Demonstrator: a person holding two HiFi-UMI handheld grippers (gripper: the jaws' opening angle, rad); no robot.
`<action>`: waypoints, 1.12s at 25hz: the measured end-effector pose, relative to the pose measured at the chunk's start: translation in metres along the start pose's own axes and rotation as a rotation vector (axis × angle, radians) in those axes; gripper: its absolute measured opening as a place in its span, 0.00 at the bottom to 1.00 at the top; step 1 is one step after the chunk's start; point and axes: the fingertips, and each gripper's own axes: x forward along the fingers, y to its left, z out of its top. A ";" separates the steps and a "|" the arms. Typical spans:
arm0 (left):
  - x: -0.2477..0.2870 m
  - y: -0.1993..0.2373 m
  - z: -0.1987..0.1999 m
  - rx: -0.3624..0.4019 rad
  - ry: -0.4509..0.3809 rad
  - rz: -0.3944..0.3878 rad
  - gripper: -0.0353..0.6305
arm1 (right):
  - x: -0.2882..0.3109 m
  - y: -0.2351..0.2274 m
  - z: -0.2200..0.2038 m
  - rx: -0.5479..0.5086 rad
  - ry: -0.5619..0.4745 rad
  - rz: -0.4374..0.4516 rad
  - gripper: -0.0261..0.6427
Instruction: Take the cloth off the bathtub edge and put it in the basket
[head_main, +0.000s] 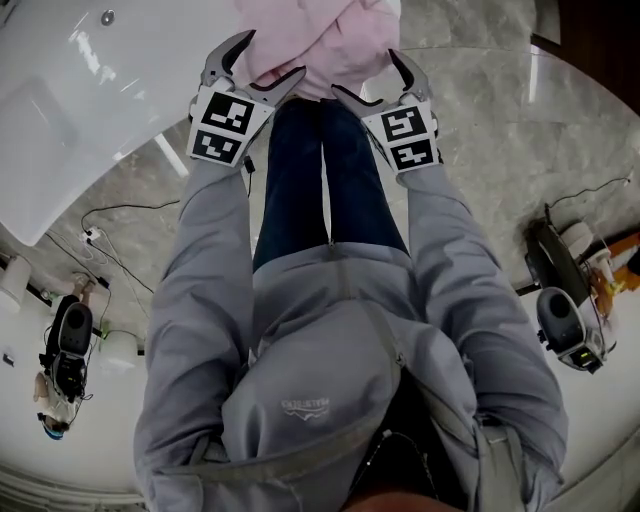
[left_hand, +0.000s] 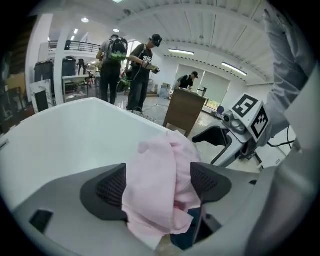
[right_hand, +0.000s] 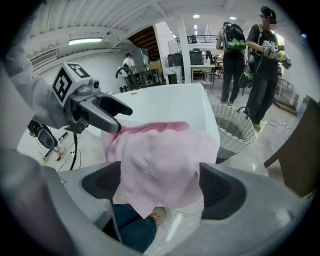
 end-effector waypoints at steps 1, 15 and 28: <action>0.004 0.002 -0.004 0.008 0.026 -0.023 0.62 | 0.004 -0.001 -0.004 -0.004 0.018 0.001 0.75; 0.052 -0.023 -0.041 -0.074 0.280 -0.348 0.63 | 0.032 -0.005 -0.021 0.023 0.088 0.030 0.76; 0.049 -0.045 -0.041 0.338 0.352 -0.158 0.50 | 0.028 0.026 -0.013 0.029 0.090 0.072 0.44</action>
